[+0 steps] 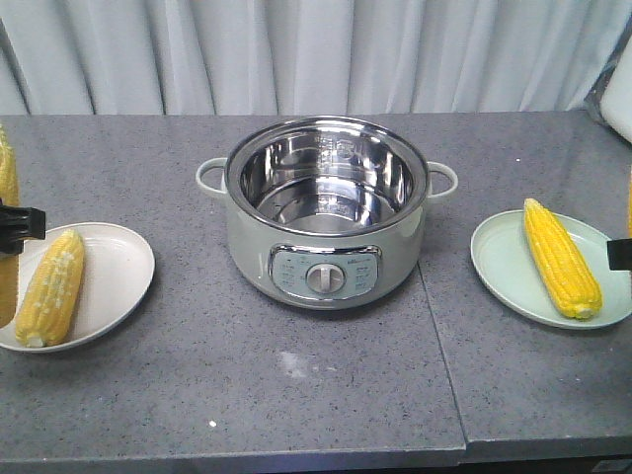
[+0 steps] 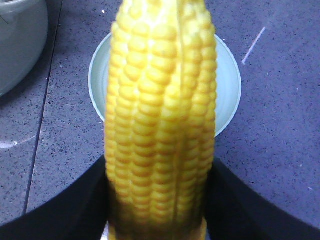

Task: Distribute corn equally
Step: 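Carry the cob in the left gripper above the cream plate, then drive the base away from the pot holding a cob in each gripper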

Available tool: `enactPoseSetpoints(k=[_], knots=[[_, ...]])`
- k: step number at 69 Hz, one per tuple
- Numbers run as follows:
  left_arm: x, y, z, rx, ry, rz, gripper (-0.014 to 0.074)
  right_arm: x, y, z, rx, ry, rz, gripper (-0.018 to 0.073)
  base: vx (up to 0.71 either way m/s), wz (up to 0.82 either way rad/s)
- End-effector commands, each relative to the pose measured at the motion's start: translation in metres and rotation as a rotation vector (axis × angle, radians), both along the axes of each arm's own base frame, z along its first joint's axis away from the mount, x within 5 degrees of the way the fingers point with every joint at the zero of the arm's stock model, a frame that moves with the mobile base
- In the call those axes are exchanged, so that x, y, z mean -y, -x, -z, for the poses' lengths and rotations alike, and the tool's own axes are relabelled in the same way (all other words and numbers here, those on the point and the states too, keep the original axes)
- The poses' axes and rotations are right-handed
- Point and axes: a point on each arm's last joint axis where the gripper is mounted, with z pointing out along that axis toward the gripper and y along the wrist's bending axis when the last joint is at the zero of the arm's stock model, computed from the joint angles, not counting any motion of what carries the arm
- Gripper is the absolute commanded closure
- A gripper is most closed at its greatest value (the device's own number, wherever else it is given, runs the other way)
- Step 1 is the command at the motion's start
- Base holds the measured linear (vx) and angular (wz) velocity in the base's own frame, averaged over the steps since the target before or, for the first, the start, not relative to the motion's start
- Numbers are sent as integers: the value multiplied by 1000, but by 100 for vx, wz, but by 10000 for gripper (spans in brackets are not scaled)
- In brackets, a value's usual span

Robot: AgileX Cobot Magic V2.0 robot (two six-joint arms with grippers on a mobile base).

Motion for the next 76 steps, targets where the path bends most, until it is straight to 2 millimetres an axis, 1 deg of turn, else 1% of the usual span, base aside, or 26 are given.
enactPoseSetpoints(k=[1,76], knots=[[-2,1,-15,93,13,0,463,2,0,-16,102,11,0,365,0,0],[-2,1,-15,93,13,0,463,2,0,-16,101,11,0,365,0,0]])
